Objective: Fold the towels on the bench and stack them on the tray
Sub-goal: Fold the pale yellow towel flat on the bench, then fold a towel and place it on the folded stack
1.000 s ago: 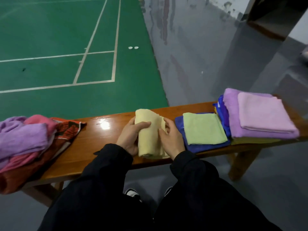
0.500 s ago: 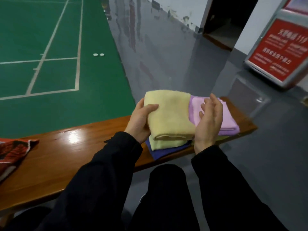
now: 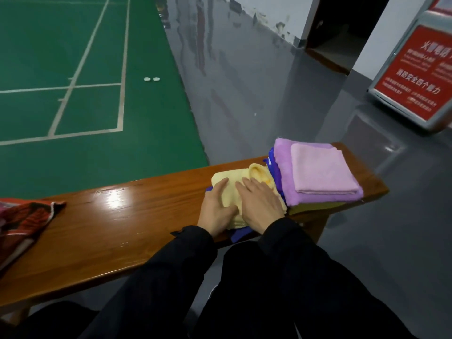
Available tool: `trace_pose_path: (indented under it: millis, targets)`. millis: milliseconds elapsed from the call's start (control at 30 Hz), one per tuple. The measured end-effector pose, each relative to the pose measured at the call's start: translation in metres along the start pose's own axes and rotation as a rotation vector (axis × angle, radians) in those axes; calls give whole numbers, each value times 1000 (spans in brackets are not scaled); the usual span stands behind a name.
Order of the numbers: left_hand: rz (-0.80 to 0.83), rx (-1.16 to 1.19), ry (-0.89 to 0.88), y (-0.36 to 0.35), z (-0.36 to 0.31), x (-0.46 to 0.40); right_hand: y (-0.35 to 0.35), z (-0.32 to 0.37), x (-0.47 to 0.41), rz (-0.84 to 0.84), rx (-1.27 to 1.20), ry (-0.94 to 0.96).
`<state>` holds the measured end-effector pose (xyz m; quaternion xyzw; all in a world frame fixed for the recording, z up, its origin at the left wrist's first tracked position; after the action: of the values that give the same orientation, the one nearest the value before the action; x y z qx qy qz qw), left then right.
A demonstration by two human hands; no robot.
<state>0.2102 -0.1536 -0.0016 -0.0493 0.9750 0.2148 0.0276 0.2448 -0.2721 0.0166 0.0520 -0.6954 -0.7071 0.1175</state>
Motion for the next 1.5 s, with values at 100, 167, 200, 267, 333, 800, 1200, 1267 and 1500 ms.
trace_pose_path:
  millis: [100, 167, 200, 267, 333, 800, 1200, 1267, 1500]
  targets:
    - [-39, 47, 12, 5, 5, 5, 9, -17, -4, -83, 55, -185]
    - [-20, 73, 37, 1, 8, 10, 16, -16, -1, -132, 105, -204]
    - [-7, 74, 42, 0, 8, 12, 21, -7, 2, -191, 101, -136]
    - [1, 75, 31, -3, 9, 11, 27, 19, 12, -247, 1, 85]
    - [1, 75, 29, -3, 11, 10, 20, 34, 15, -91, -149, 184]
    - [-286, 664, 294, -23, 7, 12, -25, -15, -14, 18, -50, -213]
    - [-249, 493, 237, 34, 20, 20, 6, 62, -5, -113, -143, 85]
    - [-302, 436, 180, 64, 22, 29, 19, 93, 6, -129, -225, 135]
    - [-377, 213, 124, 170, 50, 107, 28, 199, 55, -28, -541, 317]
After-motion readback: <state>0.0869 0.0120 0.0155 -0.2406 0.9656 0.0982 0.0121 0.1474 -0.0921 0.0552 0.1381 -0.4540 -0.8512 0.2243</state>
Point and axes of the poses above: each hand's wrist, its own x-axis away from the middle knuckle, its own y-axis out of the back of the hand, z = x × y, the point moved 7 cm from there along -x, towards the middle knuckle, and after that the axes turned 13 degrees about -y, right-handed, at the moved point
